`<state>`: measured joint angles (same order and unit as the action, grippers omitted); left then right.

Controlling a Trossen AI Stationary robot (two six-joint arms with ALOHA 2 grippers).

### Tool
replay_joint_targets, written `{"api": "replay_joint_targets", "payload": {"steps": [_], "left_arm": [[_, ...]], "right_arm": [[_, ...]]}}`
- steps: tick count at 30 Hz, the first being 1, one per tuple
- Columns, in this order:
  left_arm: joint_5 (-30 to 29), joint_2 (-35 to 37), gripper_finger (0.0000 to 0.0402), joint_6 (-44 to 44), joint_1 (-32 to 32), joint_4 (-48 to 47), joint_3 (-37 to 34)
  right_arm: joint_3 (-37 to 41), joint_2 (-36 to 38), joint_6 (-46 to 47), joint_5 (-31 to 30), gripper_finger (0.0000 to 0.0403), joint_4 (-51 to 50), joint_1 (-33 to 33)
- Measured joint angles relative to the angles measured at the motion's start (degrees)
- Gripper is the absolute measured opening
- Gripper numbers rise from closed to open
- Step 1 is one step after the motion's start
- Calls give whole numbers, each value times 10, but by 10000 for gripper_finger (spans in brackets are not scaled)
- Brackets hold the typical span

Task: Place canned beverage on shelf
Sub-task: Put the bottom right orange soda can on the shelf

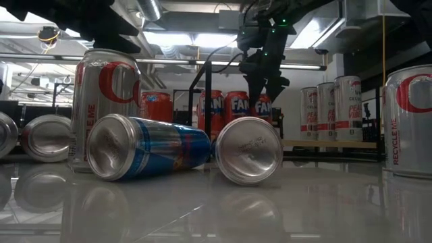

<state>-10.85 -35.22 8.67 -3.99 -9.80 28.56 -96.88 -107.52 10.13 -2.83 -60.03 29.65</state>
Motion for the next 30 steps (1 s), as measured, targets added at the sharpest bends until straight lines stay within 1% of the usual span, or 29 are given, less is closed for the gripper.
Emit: {"api": "replay_joint_targets", "payload": {"steps": [17, 30], "left_arm": [[0, 0, 302, 0, 0, 0, 0], [0, 0, 302, 0, 0, 0, 0]], "right_arm": [[0, 0, 2, -5, 341, 0, 0], [-5, 15, 3, -6, 341, -2, 0]]}}
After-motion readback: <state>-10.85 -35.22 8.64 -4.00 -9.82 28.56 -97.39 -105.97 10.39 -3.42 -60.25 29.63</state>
